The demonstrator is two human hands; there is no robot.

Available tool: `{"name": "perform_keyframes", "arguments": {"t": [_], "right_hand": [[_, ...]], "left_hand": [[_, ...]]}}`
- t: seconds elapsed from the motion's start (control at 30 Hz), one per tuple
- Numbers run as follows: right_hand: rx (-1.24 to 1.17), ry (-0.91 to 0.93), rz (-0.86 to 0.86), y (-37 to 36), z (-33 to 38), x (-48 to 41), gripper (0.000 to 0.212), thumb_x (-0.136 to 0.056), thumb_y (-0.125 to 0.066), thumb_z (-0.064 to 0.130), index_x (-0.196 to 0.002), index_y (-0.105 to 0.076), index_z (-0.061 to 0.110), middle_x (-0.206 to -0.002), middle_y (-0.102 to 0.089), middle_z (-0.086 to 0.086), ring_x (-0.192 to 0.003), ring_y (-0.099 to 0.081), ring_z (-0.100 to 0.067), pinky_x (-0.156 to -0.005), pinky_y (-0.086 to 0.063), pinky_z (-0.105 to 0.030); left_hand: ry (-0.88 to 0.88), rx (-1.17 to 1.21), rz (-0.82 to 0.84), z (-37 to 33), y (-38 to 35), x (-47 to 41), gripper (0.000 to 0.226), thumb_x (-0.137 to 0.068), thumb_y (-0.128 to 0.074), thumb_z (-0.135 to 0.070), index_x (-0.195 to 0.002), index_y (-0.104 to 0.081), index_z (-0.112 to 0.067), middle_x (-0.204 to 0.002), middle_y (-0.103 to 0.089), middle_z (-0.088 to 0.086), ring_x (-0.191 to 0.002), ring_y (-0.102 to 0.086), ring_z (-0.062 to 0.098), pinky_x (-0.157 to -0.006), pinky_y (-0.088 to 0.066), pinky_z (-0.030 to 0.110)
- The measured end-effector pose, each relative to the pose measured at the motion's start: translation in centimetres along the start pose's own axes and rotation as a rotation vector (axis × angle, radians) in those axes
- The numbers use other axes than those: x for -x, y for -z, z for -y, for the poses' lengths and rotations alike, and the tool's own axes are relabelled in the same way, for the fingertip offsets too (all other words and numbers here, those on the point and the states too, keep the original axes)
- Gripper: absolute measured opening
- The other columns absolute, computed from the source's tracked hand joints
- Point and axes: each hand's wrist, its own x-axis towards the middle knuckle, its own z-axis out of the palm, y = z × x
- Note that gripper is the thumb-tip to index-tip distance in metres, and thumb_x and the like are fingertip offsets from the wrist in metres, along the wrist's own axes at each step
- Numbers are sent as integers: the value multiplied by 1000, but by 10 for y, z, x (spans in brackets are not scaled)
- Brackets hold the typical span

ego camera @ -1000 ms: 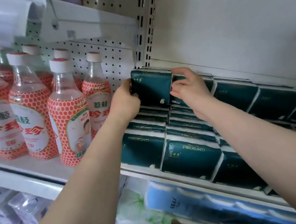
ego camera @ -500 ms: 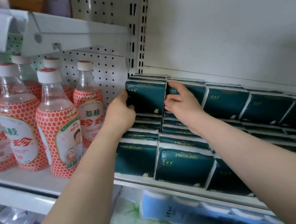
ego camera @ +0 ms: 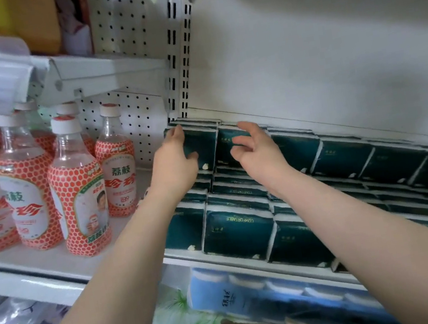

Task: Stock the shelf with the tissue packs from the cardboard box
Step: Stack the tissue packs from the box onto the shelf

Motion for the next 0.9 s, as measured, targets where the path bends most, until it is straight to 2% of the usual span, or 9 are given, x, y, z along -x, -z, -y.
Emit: {"name": "perform_keyframes", "arguments": {"t": [0.1, 0.17, 0.3, 0.37, 0.5, 0.57, 0.67, 0.8, 0.9], "right_hand": [[4, 39, -24, 16, 6, 19, 54, -99, -52, 12, -147, -37, 30, -137, -56, 1, -97, -58, -1, -82, -43, -12], [6, 48, -44, 30, 9, 33, 53, -98, -53, 12, -147, -39, 27, -135, -57, 0, -91, -57, 4, -90, -47, -21], [12, 32, -79, 56, 6, 65, 56, -95, -59, 10, -146, -41, 24, -132, -59, -1, -101, -60, -6, -82, -44, -13], [14, 17, -92, 69, -2, 87, 58, -93, -62, 9, -145, -42, 22, -130, -59, -2, -109, -60, -11, -89, -46, -18], [27, -42, -123, 90, -29, 136, 57, -90, -66, 10, -142, -45, 21, -124, -61, -3, -110, -62, -12, -101, -48, -28], [10, -76, -137, 96, -49, 161, 55, -89, -67, 8, -140, -48, 18, -121, -62, -5, -111, -63, -15, -104, -48, -33], [-15, -132, -125, 104, -79, 202, 50, -90, -67, 6, -136, -50, 18, -120, -62, -6, -111, -63, -16, -103, -49, -33], [-32, -199, -109, 105, -122, 253, 45, -89, -67, 2, -129, -55, 19, -116, -63, -7, -108, -64, -19, -99, -52, -34], [-42, -272, -97, 100, -156, 286, 43, -87, -69, 0, -122, -58, 22, -113, -64, -5, -108, -65, -19, -102, -51, -38]], "left_hand": [[-60, 18, 12, -16, -5, 18, 63, -96, -55, -12, -152, -27, -12, -158, -28, 8, -145, -26, 22, -115, -19, 25], [-110, 49, 28, -28, -9, 33, 61, -96, -55, -13, -151, -30, -12, -155, -33, 7, -143, -31, 21, -115, -21, 25], [-172, 184, 77, -46, -20, 67, 56, -92, -60, -13, -145, -43, -14, -141, -53, 4, -125, -53, 16, -106, -37, 22], [-169, 262, 127, -51, -27, 88, 51, -91, -61, -10, -140, -49, -12, -133, -59, 4, -121, -56, 14, -102, -40, 18], [-147, 326, 239, -54, -43, 135, 44, -90, -62, -6, -133, -54, -10, -114, -64, 4, -106, -63, 19, -96, -44, 18], [-131, 334, 304, -53, -54, 159, 44, -90, -62, -7, -133, -53, -11, -114, -63, 4, -104, -63, 18, -95, -44, 17], [-132, 304, 395, -48, -73, 194, 45, -91, -64, -12, -135, -52, -14, -115, -62, 1, -104, -61, 14, -99, -46, 24], [-120, 249, 512, -38, -101, 236, 46, -88, -67, -12, -132, -54, -15, -114, -64, 2, -103, -63, 17, -99, -47, 30], [-100, 196, 633, -28, -120, 266, 47, -89, -65, -15, -134, -53, -18, -117, -63, 0, -106, -60, 13, -98, -45, 24]]}}
